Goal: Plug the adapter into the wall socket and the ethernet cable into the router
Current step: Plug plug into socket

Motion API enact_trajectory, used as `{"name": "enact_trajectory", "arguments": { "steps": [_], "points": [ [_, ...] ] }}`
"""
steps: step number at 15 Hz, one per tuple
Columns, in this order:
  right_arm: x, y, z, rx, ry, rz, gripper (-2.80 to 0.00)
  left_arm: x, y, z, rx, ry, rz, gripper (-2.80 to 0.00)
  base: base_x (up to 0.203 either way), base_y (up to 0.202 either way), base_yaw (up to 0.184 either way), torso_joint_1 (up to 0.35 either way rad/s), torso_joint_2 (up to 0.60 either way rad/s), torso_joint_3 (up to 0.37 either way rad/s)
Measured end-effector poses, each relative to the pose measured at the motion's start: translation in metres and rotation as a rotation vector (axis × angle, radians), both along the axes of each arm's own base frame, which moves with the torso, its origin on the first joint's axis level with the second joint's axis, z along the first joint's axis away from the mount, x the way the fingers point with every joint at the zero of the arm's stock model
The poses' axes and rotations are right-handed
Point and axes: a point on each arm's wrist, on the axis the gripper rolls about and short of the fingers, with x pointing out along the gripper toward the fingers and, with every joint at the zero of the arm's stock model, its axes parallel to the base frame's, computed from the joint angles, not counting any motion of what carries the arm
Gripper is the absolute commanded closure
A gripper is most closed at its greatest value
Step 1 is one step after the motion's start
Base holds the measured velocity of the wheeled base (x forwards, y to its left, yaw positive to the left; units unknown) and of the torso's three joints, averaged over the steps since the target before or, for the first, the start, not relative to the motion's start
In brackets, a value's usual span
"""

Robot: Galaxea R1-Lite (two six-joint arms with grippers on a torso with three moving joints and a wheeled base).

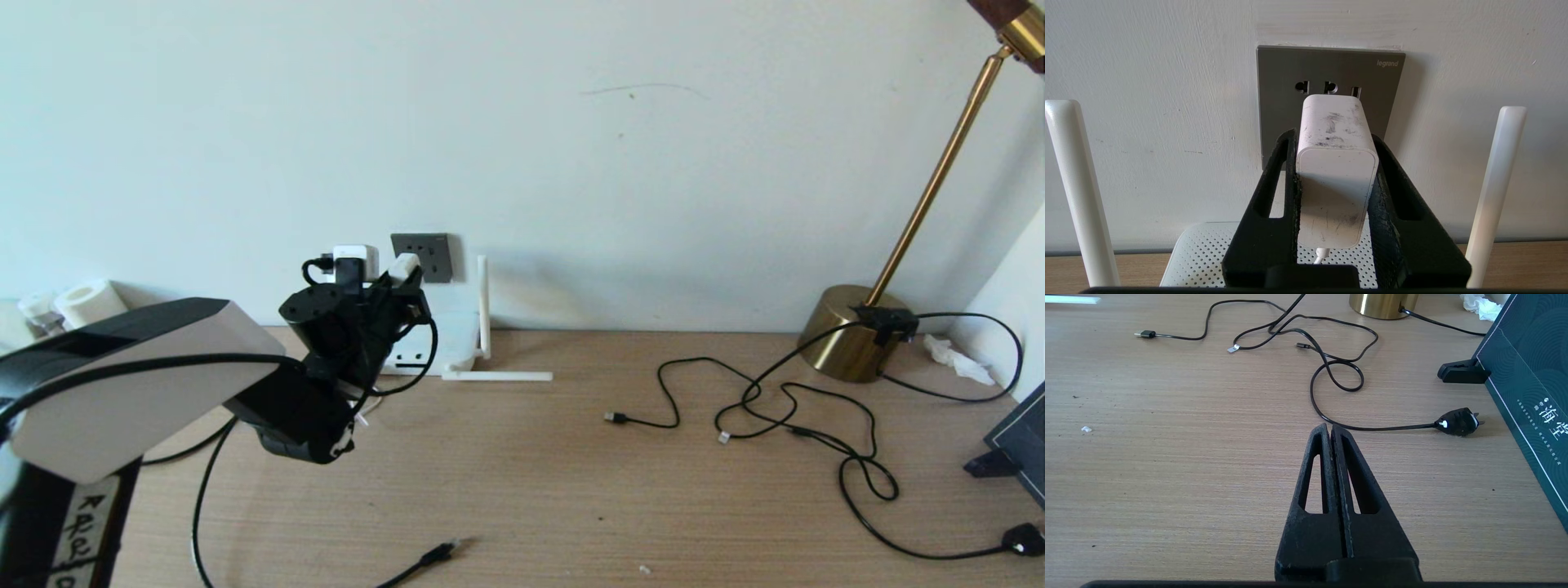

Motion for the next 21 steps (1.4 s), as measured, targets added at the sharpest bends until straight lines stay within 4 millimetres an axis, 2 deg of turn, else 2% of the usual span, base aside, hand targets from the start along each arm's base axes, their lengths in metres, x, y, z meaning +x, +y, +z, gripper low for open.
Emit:
{"name": "enact_trajectory", "arguments": {
  "steps": [21],
  "points": [
    [0.0000, 0.0000, -0.0001, 0.000, 0.000, 0.001, 0.00, 0.0035, 0.0073, -0.0030, 0.044, 0.001, 0.001, 0.00, 0.000, 0.000, 0.000, 0.000, 0.00, 0.000]
  ]
}}
